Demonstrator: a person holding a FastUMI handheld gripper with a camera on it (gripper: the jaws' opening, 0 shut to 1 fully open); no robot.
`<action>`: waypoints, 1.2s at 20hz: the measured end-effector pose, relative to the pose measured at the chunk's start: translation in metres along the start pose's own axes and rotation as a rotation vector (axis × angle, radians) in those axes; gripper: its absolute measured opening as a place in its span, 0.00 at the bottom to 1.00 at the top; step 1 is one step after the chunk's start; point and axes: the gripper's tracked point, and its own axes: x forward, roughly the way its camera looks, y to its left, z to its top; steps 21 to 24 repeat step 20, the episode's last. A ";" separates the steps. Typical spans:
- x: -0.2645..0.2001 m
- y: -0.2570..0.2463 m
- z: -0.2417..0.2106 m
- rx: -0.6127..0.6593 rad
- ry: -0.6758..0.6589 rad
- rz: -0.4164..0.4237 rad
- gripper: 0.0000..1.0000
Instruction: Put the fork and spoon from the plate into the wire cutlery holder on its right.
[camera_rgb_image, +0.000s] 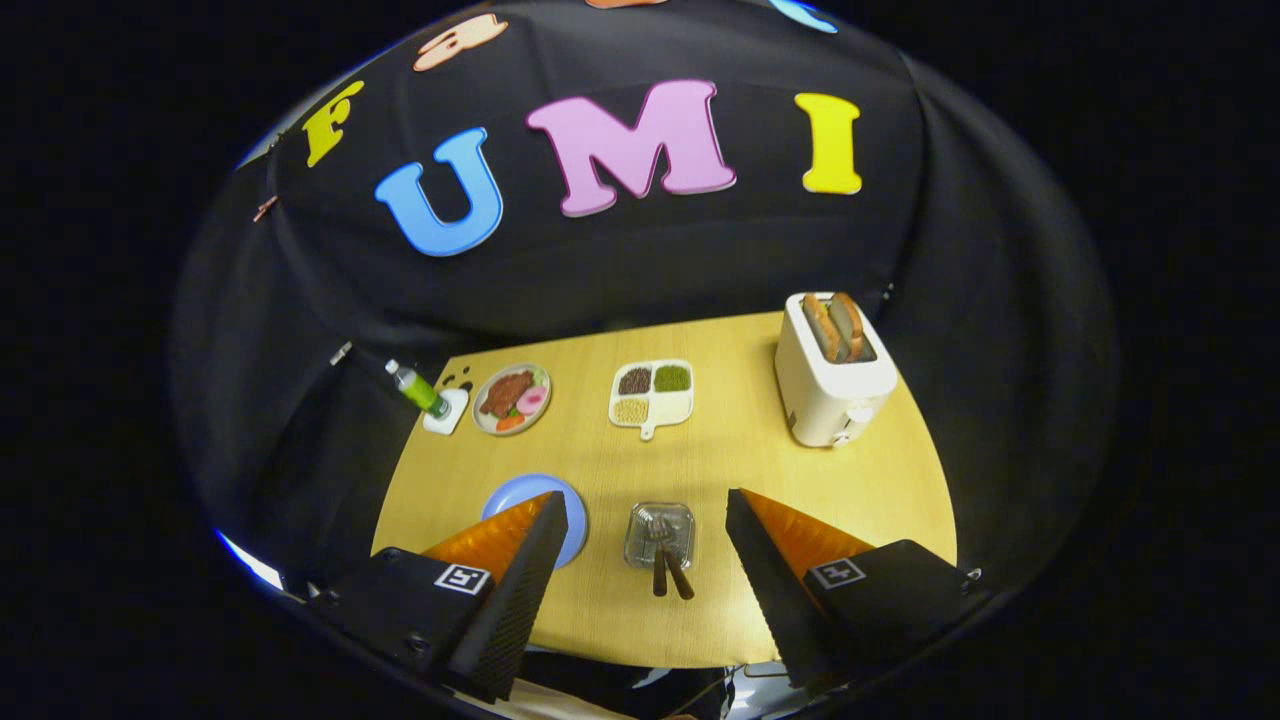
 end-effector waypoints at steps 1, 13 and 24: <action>-0.010 0.001 0.011 0.005 -0.063 -0.011 0.99; -0.067 0.016 0.054 -0.068 -0.521 -0.009 0.99; -0.044 0.018 0.057 -0.090 -0.460 0.119 0.99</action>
